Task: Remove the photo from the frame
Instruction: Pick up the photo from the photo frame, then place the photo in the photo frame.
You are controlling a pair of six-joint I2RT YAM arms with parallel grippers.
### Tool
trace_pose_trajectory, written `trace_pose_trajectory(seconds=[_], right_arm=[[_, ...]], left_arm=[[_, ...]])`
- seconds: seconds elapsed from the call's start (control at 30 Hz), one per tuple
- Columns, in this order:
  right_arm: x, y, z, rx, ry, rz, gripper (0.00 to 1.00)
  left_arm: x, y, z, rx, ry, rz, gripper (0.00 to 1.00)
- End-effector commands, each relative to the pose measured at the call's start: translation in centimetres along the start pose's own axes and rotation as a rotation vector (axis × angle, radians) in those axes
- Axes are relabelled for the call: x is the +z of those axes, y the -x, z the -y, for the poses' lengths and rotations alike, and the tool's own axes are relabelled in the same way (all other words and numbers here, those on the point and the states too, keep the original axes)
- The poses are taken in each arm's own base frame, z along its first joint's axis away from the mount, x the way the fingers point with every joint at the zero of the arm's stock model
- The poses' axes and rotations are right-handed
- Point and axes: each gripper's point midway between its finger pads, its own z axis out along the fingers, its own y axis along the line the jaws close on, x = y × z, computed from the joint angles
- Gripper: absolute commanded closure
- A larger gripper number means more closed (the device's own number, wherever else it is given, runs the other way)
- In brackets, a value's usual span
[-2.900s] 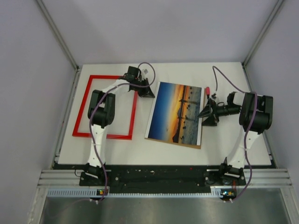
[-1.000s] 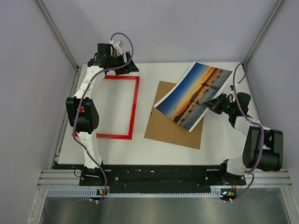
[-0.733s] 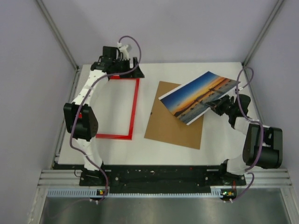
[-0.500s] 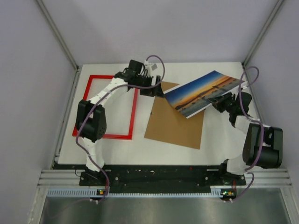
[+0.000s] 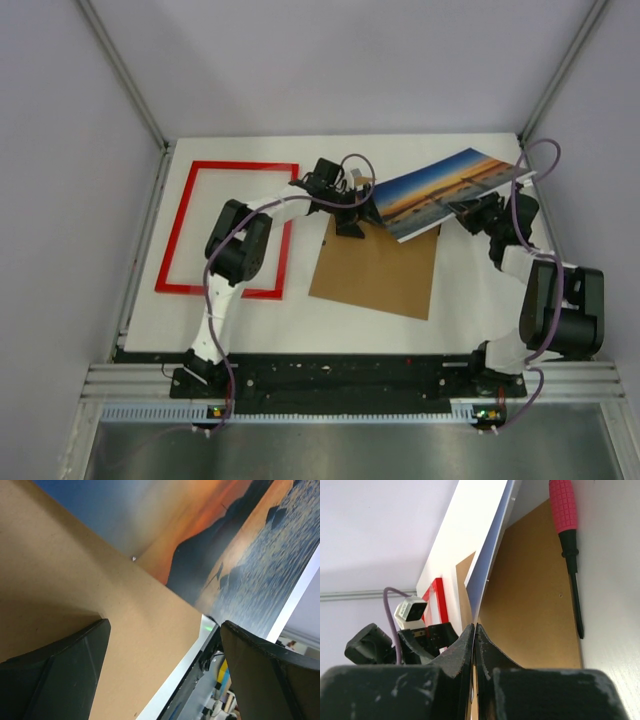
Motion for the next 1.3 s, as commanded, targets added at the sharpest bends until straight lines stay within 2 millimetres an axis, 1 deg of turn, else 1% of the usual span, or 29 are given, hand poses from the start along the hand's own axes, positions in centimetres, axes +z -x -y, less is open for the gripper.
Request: trace_pose_trajectory(seconds=[0.0, 0.1, 0.23, 0.37, 0.43, 0.53, 0.6, 0.73, 0.8, 0.87, 0.97, 1.1, 1.2, 1.27], right_arm=[[0.7, 0.3, -1.5, -0.039, 0.056, 0.023, 1.00], [0.7, -0.5, -1.3, -0.042, 0.056, 0.007, 1.00], [0.4, -1.4, -1.2, -0.033, 0.067, -0.011, 1.00], [0.4, -2.4, -1.3, -0.032, 0.080, -0.036, 1.00], [0.4, -2.7, -1.1, -0.030, 0.077, -0.043, 1.00], [0.3, -3.2, -1.1, -0.028, 0.074, -0.061, 1.00], [0.3, -3.6, -1.2, -0.030, 0.076, -0.076, 1.00], [0.2, -4.0, -1.6, -0.039, 0.081, -0.112, 1.00], [0.1, -4.2, -1.6, -0.043, 0.080, -0.129, 1.00], [0.1, -4.2, -1.6, -0.048, 0.077, -0.134, 1.00], [0.0, -4.1, -1.7, -0.053, 0.076, -0.135, 1.00], [-0.1, -4.1, -1.8, -0.055, 0.076, -0.137, 1.00], [-0.2, -4.0, -1.9, -0.060, 0.077, -0.136, 0.99], [-0.2, -3.9, -2.0, -0.062, 0.078, -0.138, 0.98]], left_arm=[[0.5, 2.7, 3.4, -0.034, -0.121, 0.059, 0.02], [0.9, 3.4, 2.9, -0.078, -0.114, 0.073, 0.02], [1.4, 3.6, 2.3, -0.139, -0.117, 0.079, 0.02], [1.8, 3.9, 2.4, -0.158, -0.133, 0.079, 0.02], [1.9, 3.9, 2.2, -0.166, -0.129, 0.077, 0.04], [2.0, 3.8, 1.7, -0.173, -0.120, 0.076, 0.13], [2.0, 3.7, 1.5, -0.181, -0.114, 0.076, 0.21], [1.5, 3.7, 0.9, -0.187, -0.102, 0.084, 0.31], [1.3, 3.6, 0.9, -0.186, -0.098, 0.089, 0.34], [0.8, 3.8, 0.9, -0.180, -0.096, 0.096, 0.40], [0.1, 3.9, 1.2, -0.173, -0.101, 0.103, 0.55], [-0.2, 3.9, 1.4, -0.167, -0.109, 0.105, 0.72], [-0.3, 4.0, 1.4, -0.168, -0.110, 0.105, 0.81], [-0.5, 4.0, 1.4, -0.167, -0.113, 0.107, 0.93]])
